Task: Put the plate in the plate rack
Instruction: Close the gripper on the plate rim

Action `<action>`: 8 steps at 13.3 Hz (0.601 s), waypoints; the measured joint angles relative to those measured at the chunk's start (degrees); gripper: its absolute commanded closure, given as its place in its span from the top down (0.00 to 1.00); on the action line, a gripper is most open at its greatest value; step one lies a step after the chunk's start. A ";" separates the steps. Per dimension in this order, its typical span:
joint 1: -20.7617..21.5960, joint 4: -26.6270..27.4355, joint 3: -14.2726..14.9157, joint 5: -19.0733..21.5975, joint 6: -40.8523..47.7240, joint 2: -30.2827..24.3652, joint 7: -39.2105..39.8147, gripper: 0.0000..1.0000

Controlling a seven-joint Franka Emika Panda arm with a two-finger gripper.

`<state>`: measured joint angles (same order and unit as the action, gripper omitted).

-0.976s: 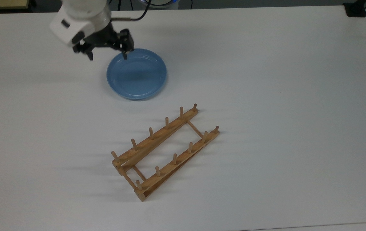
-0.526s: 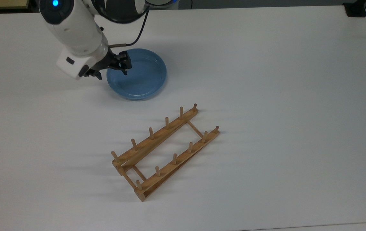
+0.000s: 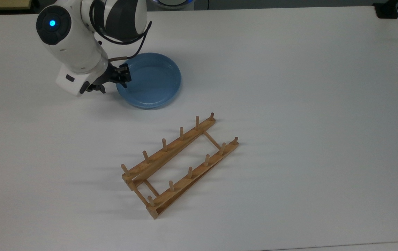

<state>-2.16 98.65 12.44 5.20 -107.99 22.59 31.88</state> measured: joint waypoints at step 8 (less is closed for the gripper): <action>0.37 0.97 -0.14 0.00 -1.57 2.27 1.01 0.00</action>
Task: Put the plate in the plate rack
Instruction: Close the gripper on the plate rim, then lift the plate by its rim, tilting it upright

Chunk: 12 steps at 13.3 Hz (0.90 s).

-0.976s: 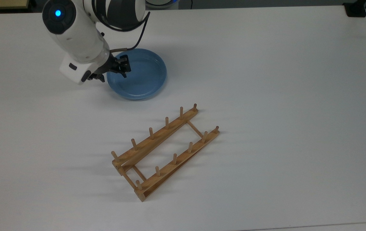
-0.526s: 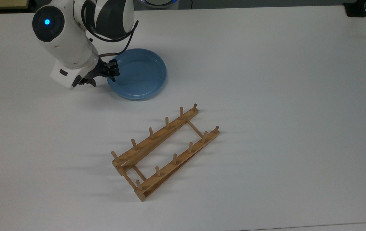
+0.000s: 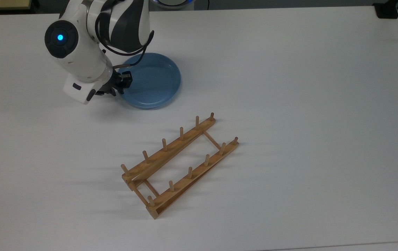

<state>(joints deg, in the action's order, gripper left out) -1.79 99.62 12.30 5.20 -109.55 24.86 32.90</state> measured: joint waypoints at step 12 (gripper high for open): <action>0.58 -2.92 0.16 0.04 -0.01 -5.85 2.43 0.00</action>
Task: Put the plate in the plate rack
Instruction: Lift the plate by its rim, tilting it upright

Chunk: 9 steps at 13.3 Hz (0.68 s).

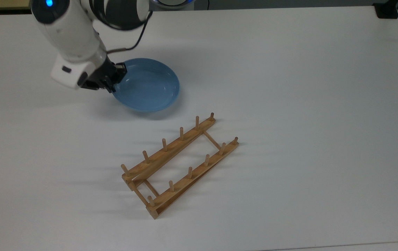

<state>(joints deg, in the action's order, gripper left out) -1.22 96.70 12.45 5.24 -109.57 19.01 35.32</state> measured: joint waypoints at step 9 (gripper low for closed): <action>3.20 -4.22 0.34 -4.73 -9.76 -11.53 -6.13 0.00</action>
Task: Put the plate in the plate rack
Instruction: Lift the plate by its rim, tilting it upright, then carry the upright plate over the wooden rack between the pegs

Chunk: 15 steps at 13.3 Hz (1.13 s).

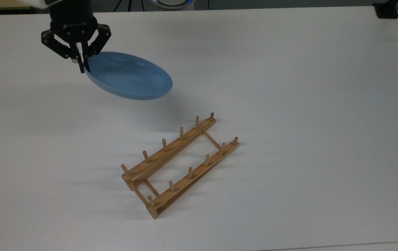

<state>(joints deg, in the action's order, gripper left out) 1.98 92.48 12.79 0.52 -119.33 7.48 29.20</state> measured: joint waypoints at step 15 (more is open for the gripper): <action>16.76 -0.22 -0.27 -37.79 -11.44 4.48 -41.40 0.00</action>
<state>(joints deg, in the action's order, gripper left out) 18.74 92.26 12.53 -37.27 -130.77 11.96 -12.20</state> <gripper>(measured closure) 0.952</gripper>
